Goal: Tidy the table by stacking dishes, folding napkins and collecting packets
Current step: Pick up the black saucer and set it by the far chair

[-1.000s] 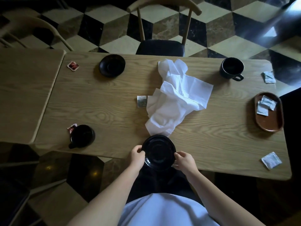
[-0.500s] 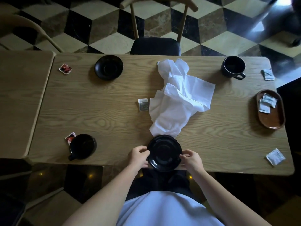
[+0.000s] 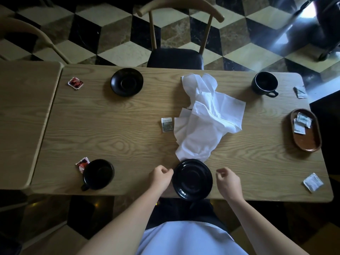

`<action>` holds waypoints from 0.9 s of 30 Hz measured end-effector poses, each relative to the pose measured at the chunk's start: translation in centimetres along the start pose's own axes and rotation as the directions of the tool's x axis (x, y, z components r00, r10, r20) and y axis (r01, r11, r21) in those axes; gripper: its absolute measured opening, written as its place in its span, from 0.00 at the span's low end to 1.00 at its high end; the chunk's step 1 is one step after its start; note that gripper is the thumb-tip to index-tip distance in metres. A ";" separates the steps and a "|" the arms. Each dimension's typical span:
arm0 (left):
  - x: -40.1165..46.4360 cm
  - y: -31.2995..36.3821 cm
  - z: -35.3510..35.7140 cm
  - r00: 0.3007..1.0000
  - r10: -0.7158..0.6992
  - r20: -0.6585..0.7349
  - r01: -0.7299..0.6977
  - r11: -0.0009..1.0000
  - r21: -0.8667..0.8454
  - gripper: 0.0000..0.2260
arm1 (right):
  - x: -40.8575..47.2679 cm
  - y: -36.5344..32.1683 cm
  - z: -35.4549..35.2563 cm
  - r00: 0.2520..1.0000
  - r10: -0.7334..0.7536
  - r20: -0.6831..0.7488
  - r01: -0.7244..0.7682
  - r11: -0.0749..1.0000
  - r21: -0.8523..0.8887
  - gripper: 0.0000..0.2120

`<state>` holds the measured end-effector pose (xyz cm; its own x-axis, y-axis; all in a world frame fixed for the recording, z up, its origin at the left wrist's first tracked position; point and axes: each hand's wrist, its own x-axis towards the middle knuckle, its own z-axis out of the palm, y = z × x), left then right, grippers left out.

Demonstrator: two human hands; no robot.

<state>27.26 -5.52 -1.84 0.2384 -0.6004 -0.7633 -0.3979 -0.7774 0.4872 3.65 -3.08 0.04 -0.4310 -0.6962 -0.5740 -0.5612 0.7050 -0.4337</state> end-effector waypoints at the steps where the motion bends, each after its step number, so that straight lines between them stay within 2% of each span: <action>1: 0.6 0.7 -1.0 0.999 -0.004 -0.042 0.002 0.999 -0.047 0.08 | -0.1 -1.2 -0.7 0.993 -0.087 -0.079 0.088 0.996 0.006 0.09; 2: 1.2 1.6 -1.9 0.997 -0.002 -0.076 -0.004 0.996 -0.087 0.09 | 0.0 -2.6 -1.2 0.979 -0.166 -0.114 0.171 0.985 0.034 0.10; 4: 2.6 3.7 -4.2 0.994 0.003 -0.106 -0.020 0.987 -0.159 0.09 | 0.5 -6.4 -1.8 0.954 -0.288 -0.086 0.297 0.948 0.114 0.12; 8: 6.0 7.8 -8.5 0.992 0.003 -0.124 -0.046 0.938 -0.342 0.06 | 3.0 -15.6 -1.4 0.904 -0.427 -0.021 0.422 0.884 0.202 0.15; 11: 9.3 10.3 -12.0 0.990 -0.058 -0.129 -0.010 0.880 -0.475 0.03 | 5.8 -22.6 -0.3 0.874 -0.486 0.027 0.464 0.849 0.254 0.18; 13: 11.9 12.0 -14.4 0.986 -0.118 -0.116 0.028 0.809 -0.587 0.04 | 8.0 -27.1 0.9 0.878 -0.475 0.063 0.426 0.834 0.349 0.15; 16: 15.9 14.3 -17.3 0.973 -0.178 -0.145 0.024 0.708 -0.706 0.05 | 11.8 -32.9 3.5 0.910 -0.370 0.190 0.248 0.849 0.467 0.10; 20: 20.3 16.5 -19.2 0.947 -0.234 -0.219 -0.023 0.634 -0.773 0.14 | 16.7 -37.9 8.1 0.890 -0.341 0.303 0.243 0.917 0.317 0.10; 23: 22.9 17.4 -19.7 0.937 -0.271 -0.220 -0.018 0.593 -0.805 0.21 | 19.6 -40.4 11.5 0.873 -0.335 0.353 0.270 0.937 0.222 0.12; 25: 24.6 17.8 -19.4 0.932 -0.283 -0.225 -0.011 0.601 -0.799 0.21 | 21.4 -41.7 13.2 0.878 -0.303 0.370 0.236 0.947 0.216 0.14; 27: 25.6 18.1 -18.9 0.930 -0.294 -0.221 0.015 0.631 -0.775 0.14 | 22.8 -42.4 14.3 0.889 -0.286 0.359 0.227 0.954 0.198 0.16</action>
<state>42.93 -38.51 -4.57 0.5342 -0.3714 -0.7594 0.4395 -0.6454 0.6247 27.74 -46.93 -4.60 0.0311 -0.7719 -0.6350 -0.4933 0.5407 -0.6814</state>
